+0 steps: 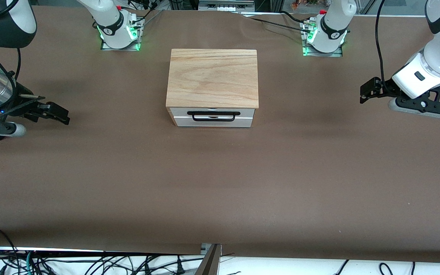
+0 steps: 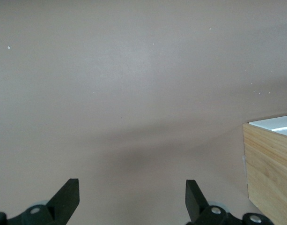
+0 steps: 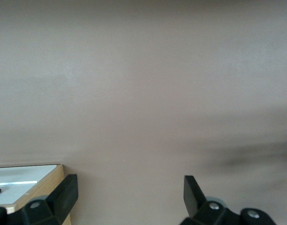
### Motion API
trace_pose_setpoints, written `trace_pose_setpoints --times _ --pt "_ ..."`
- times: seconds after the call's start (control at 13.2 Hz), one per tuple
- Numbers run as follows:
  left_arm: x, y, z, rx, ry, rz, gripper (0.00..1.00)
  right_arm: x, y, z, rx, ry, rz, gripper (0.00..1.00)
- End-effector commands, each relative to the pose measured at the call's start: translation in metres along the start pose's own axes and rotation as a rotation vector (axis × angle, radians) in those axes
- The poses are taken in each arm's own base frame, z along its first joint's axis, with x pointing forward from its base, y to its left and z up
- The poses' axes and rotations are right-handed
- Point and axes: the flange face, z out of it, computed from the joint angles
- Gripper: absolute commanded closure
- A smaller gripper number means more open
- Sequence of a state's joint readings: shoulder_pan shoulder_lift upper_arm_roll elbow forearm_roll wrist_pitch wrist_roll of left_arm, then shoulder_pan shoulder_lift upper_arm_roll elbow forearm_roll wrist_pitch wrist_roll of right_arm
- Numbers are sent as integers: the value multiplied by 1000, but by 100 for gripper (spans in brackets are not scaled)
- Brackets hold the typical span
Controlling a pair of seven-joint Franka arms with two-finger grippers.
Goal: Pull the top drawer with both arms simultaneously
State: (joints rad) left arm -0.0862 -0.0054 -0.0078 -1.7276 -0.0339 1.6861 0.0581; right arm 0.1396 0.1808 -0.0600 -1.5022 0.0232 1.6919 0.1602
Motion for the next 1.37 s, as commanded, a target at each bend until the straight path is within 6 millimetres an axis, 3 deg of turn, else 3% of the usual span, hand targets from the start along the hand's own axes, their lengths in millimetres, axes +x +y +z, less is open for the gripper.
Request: trace_pose_setpoints --times 0.0,0.53,1.29 --pt "-3 0 -5 31 -15 0 0 2 0 -7 -6 -4 -5 0" --pt "-3 -3 1 42 -52 -2 0 3 1 -5 -8 -8 -4 0" --pt "3 -2 -8 42 -43 1 0 4 0 -5 -9 -6 -4 0"
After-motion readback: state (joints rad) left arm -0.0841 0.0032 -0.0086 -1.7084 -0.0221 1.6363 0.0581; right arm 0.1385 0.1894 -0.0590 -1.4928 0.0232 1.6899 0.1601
